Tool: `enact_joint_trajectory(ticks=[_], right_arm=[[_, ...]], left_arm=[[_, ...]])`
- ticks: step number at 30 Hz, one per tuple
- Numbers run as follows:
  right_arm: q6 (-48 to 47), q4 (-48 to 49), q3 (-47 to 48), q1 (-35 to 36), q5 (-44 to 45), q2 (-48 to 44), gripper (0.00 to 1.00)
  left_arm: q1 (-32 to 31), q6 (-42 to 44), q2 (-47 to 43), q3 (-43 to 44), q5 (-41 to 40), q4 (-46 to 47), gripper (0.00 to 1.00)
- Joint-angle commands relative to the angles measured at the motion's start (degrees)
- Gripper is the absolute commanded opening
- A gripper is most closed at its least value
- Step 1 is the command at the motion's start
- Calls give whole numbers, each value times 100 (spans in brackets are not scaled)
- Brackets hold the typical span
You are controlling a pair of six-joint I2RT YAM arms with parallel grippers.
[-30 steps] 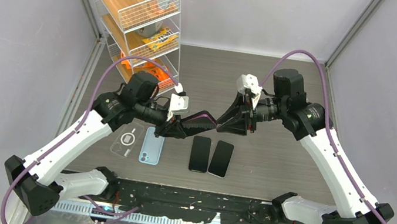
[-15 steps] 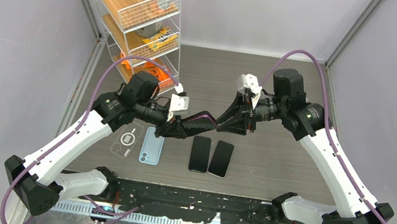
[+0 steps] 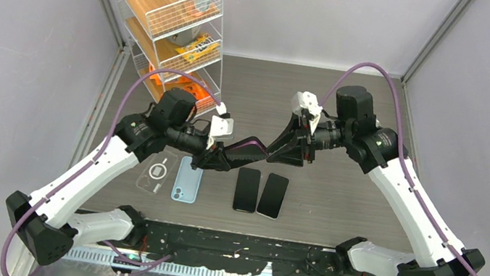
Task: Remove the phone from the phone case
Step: Remove the phone case from the phone.
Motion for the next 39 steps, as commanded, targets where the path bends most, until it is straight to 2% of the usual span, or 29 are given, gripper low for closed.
enact_joint_trajectory(ticks=[1, 11, 25, 33, 39], right_arm=[[148, 283, -107, -11, -77, -81, 36], [293, 521, -308, -12, -72, -89, 36], [294, 515, -76, 27, 313, 199, 35], [290, 495, -95, 61, 305, 226, 35], [293, 508, -226, 84, 72, 131, 35]], left_arm=[[-41, -114, -38, 220, 337, 609, 0], [-50, -165, -36, 208, 441, 732, 0], [-237, 711, -55, 266, 1538, 196, 0], [-271, 817, -21, 317, 1519, 151, 0], [-269, 452, 31, 335, 660, 471, 0]])
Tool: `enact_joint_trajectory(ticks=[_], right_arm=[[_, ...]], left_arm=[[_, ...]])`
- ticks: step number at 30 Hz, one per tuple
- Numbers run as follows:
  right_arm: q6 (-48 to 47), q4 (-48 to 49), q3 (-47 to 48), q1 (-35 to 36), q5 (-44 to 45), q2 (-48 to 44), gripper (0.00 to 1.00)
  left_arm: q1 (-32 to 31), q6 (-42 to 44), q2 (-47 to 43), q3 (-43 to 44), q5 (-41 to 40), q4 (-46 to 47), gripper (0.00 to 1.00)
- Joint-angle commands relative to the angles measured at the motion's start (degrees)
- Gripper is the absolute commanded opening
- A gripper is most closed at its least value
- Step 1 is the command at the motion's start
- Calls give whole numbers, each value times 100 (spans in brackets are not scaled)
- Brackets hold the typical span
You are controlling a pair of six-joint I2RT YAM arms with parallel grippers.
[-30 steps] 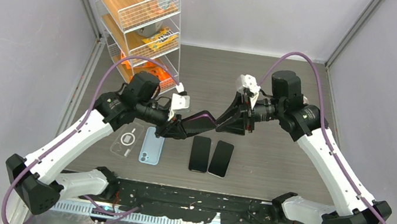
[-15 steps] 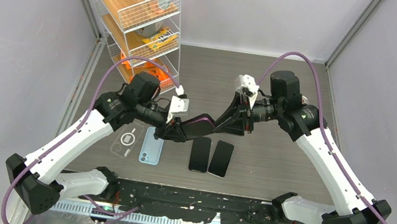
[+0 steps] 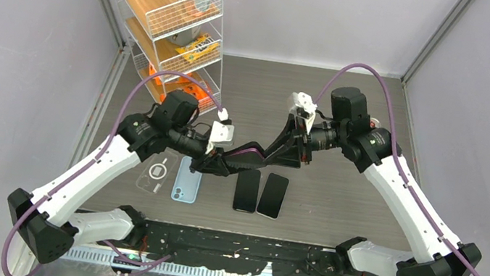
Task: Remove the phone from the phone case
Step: Remove the phone case from the phone.
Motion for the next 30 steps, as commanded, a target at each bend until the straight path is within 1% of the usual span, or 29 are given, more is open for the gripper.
enact_joint_trajectory(ticks=[1, 4, 6, 15, 23, 26, 30], right_arm=[[-72, 290, -7, 38, 67, 7, 35], [-82, 302, -110, 38, -45, -88, 35], [-69, 335, -164, 38, -69, -142, 35], [83, 553, -424, 97, 37, -122, 34], [556, 1218, -917, 197, 180, -75, 32], [638, 1347, -988, 259, 194, -29, 30], [650, 1359, -968, 329, 149, 34, 25]], left_arm=[[-204, -98, -32, 339, 163, 887, 0], [-205, -277, 5, 349, -290, 1058, 0], [-200, -340, 29, 357, -423, 1128, 0], [-199, -734, 161, 480, -290, 1347, 0], [-197, -1171, 171, 547, -371, 1639, 0], [-197, -1310, 178, 556, -561, 1752, 0], [-190, -1414, 200, 540, -1126, 1868, 0]])
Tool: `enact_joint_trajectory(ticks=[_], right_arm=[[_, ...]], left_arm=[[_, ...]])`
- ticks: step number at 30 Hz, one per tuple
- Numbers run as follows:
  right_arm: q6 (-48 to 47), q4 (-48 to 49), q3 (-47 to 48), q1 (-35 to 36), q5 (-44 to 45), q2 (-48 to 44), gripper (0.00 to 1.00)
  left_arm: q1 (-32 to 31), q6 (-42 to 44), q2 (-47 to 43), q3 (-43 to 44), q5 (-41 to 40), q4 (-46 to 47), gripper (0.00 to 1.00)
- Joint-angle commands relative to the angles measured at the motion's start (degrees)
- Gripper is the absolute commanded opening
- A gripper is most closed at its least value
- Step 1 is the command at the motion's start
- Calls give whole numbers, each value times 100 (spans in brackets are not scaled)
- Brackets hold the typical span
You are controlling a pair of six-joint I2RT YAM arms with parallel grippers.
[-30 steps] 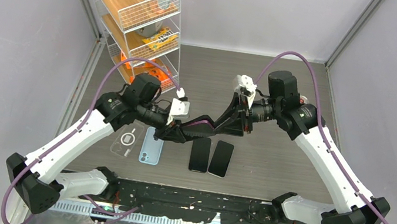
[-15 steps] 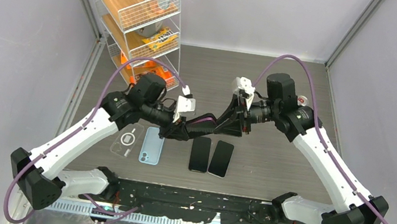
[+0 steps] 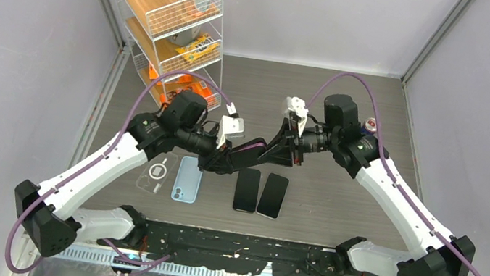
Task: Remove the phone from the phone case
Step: Remove the phone case from the phone.
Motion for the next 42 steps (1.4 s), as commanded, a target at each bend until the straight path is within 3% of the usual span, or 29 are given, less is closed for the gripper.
enact_joint_trajectory(ticks=[1, 3, 6, 9, 17, 19, 23, 31, 42], right_arm=[[197, 67, -63, 239, -173, 73, 25], [196, 81, -73, 276, -186, 93, 23], [104, 31, -70, 295, -219, 92, 7], [-436, -468, 156, 296, -77, 79, 5], [-1525, -1527, 722, 296, 377, 78, 5], [-1632, -1595, 734, 294, 455, 84, 5], [-1763, -1674, 719, 296, 540, 90, 5], [-1883, -1705, 649, 331, 743, 42, 5], [-1745, -1651, 660, 340, 675, 64, 5]], left_arm=[[-6, -266, -82, 492, -417, 1543, 0], [1, -311, -67, 456, -531, 1592, 0], [2, -336, -77, 387, -529, 1623, 0], [47, -315, -110, 297, -379, 1589, 3], [80, 14, -237, 276, -70, 1028, 48], [77, 77, -302, 267, -71, 982, 63], [119, 117, -363, 334, 33, 881, 75], [237, -969, -165, 578, 317, 1487, 81], [228, -2385, 494, 677, 391, 2106, 70]])
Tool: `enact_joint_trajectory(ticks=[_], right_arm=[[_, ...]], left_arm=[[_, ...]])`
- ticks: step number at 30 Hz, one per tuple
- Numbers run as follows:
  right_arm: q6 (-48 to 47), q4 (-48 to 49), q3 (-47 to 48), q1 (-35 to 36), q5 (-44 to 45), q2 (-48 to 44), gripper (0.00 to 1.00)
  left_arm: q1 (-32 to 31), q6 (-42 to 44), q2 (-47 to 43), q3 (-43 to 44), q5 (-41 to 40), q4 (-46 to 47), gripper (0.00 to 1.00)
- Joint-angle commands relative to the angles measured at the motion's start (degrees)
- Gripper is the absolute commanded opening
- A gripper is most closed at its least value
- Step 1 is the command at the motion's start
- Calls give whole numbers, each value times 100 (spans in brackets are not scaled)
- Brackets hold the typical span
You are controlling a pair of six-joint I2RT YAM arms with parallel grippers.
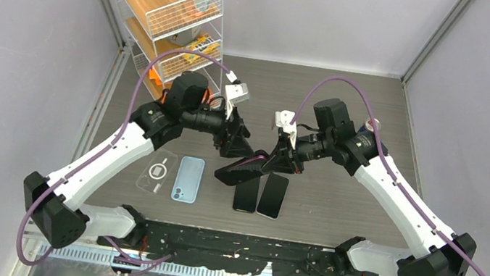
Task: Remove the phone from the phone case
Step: Remove the phone case from the phone.
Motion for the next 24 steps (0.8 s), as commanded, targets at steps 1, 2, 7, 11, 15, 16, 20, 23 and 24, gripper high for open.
enact_joint_trajectory(ticks=[1, 2, 7, 11, 15, 16, 20, 23, 24], right_arm=[[32, 253, 191, 30, -232, -66, 5], [35, 261, 193, 28, -225, -66, 5], [54, 272, 209, 30, -228, -23, 5], [96, 292, 228, 25, -250, -21, 5], [108, 314, 216, 29, -261, -41, 5], [108, 317, 219, 30, -262, -44, 5], [116, 327, 202, 30, -257, -80, 5], [117, 339, 185, 30, -231, -91, 5], [128, 356, 185, 30, -226, -94, 5]], left_arm=[[18, -659, 143, 221, 181, 527, 69], [18, -726, 177, 227, 202, 541, 68], [-12, -846, 288, 221, 207, 629, 66], [-66, -838, 340, 186, 33, 650, 65], [-93, -813, 424, 179, -247, 626, 63], [-100, -811, 447, 185, -319, 619, 62], [-124, -796, 554, 210, -471, 592, 57], [-167, -749, 597, 199, -474, 582, 55], [-184, -725, 601, 186, -466, 579, 55]])
